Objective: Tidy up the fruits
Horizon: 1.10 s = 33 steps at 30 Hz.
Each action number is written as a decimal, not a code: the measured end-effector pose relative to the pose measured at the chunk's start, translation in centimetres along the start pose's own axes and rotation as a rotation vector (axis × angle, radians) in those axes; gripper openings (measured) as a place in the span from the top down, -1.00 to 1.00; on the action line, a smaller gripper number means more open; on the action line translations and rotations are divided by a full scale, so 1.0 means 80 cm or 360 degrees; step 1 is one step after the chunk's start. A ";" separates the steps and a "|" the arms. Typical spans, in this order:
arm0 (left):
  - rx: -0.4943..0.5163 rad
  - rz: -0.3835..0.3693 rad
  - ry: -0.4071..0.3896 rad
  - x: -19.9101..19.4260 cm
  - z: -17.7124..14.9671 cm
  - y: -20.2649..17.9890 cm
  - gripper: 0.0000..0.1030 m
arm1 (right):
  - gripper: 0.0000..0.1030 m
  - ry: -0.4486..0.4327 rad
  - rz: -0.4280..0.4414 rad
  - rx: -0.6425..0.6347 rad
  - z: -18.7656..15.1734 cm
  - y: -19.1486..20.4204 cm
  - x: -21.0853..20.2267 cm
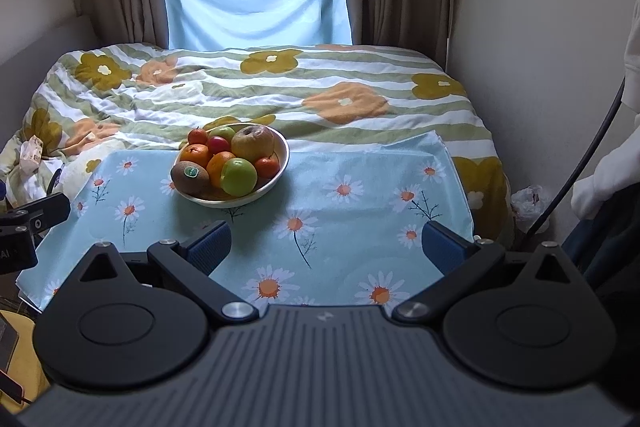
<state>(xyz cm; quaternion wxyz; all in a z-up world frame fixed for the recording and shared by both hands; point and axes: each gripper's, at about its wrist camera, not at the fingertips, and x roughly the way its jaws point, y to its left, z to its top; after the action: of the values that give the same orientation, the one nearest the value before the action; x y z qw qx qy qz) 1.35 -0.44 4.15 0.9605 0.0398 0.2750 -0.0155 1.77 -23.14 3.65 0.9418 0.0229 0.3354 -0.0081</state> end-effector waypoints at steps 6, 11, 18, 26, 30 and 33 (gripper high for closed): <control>0.0007 0.0001 0.0005 0.002 0.000 -0.002 -1.00 | -1.00 -0.0001 -0.0005 0.0011 0.001 -0.001 0.002; -0.0006 0.0002 0.0010 0.004 -0.001 0.000 -1.00 | -1.00 0.0005 -0.0008 0.0008 0.002 -0.001 0.002; -0.0014 0.0001 0.0015 0.005 -0.001 0.002 -1.00 | -1.00 -0.0001 -0.0008 0.0006 0.002 -0.001 0.002; -0.0002 -0.0001 0.0017 0.005 -0.002 0.002 -1.00 | -1.00 0.0005 -0.0008 0.0005 0.002 0.001 0.003; -0.0002 0.0007 0.0016 0.006 -0.005 0.001 -1.00 | -1.00 0.0003 -0.0007 0.0004 0.002 0.002 0.003; -0.0004 0.0011 0.0002 0.005 -0.004 0.002 -1.00 | -1.00 0.0003 -0.0007 0.0006 0.002 0.002 0.003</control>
<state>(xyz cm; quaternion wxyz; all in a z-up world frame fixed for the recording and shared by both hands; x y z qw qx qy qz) 1.52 -0.29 3.68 0.9604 0.0395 0.2755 -0.0120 2.03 -22.99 3.62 0.9414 0.0238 0.3363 -0.0108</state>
